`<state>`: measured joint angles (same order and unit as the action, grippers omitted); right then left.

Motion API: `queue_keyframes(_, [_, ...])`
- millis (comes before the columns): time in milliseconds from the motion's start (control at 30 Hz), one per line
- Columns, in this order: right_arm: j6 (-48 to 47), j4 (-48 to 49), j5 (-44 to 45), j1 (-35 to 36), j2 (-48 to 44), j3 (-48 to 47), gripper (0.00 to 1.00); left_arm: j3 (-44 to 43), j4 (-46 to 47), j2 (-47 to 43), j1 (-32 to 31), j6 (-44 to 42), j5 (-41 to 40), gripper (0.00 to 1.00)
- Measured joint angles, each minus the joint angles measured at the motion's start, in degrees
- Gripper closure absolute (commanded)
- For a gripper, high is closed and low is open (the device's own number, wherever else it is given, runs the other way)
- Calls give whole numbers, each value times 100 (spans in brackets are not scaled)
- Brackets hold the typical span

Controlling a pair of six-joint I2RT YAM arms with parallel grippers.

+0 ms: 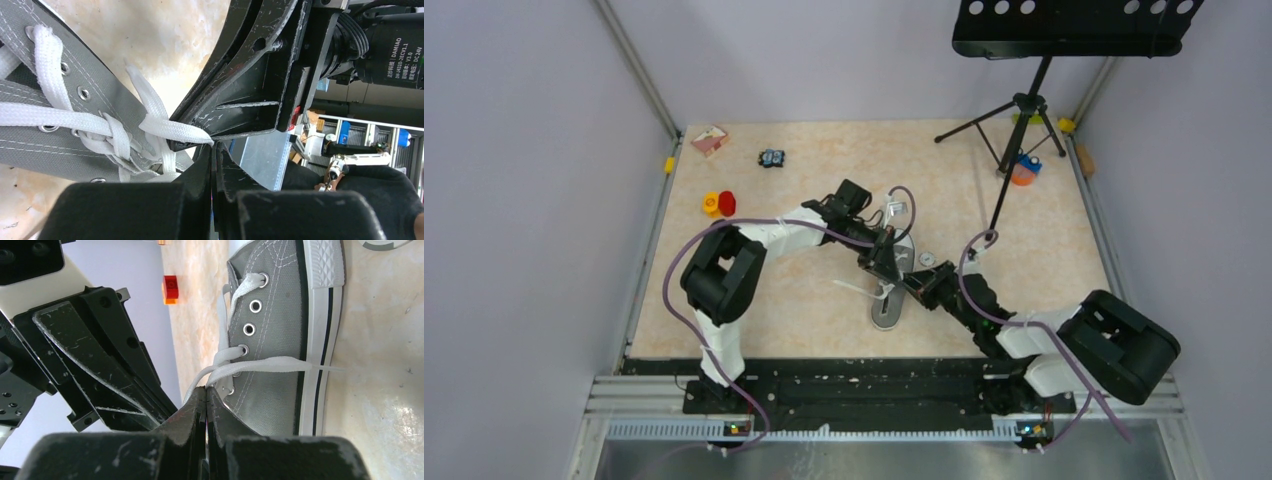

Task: Tie the shoes
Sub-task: Cross the shoelace with the shoelace.

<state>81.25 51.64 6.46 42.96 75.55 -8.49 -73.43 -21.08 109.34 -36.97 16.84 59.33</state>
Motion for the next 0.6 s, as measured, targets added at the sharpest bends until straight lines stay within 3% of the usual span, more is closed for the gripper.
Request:
queue_keyframes(200, [94, 699, 87, 55, 422, 122, 100, 0, 92, 0, -35, 111, 33, 99])
queue_keyframes(367, [201, 1408, 83, 81, 944, 214, 100, 0, 101, 0, -111, 109, 114, 86])
queue_keyframes(467, [289, 1742, 83, 81, 1139, 269, 100, 0, 50, 0, -138, 61, 114, 67])
queue_keyframes(600, [352, 2031, 79, 81, 1283, 291, 100, 0, -42, -2, -144, -31, 101, 61])
